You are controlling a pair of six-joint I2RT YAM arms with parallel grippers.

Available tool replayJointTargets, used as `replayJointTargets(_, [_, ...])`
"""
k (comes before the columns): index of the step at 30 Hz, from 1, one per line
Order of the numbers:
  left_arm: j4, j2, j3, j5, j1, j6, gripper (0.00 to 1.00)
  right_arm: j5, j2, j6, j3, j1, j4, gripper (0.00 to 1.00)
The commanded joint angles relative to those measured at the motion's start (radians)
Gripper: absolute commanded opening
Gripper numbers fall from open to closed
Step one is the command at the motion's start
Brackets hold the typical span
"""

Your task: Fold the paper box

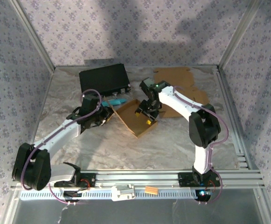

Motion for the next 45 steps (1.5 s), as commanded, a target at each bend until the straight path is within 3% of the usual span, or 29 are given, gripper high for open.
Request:
replayJointTargets(1, [-0.003, 0.022, 0.045, 0.005, -0.006, -0.004, 0.26, 0.111, -0.084, -0.303, 0.107, 0.021, -0.082, 0.58])
replayJointTargets(4, [-0.001, 0.053, 0.066, 0.016, -0.007, 0.009, 0.26, 0.109, -0.138, -0.438, 0.14, 0.032, -0.052, 0.55])
replayJointTargets(8, [0.01, 0.08, 0.087, 0.017, -0.011, 0.013, 0.26, -0.012, -0.151, -0.676, 0.219, 0.078, -0.054, 0.54])
replayJointTargets(14, [0.013, 0.103, 0.118, 0.022, -0.016, 0.021, 0.26, -0.032, -0.057, -0.763, 0.365, 0.17, -0.154, 0.54])
replayJointTargets(21, [0.012, 0.111, 0.128, 0.022, -0.019, 0.021, 0.26, 0.022, 0.031, -0.746, 0.461, 0.238, -0.189, 0.5])
replayJointTargets(31, [0.016, 0.117, 0.132, 0.029, -0.019, 0.022, 0.25, 0.079, 0.176, -0.715, 0.641, 0.257, -0.285, 0.4])
replayJointTargets(36, [0.01, 0.115, 0.14, 0.025, -0.019, 0.031, 0.25, 0.116, 0.199, -0.687, 0.66, 0.258, -0.312, 0.26])
replayJointTargets(41, [-0.069, 0.093, 0.192, -0.002, -0.019, 0.074, 0.33, 0.159, 0.196, -0.591, 0.665, 0.251, -0.298, 0.01])
replayJointTargets(45, [-0.217, 0.022, 0.263, -0.092, -0.019, 0.145, 0.42, 0.218, 0.174, -0.466, 0.674, 0.244, -0.261, 0.0])
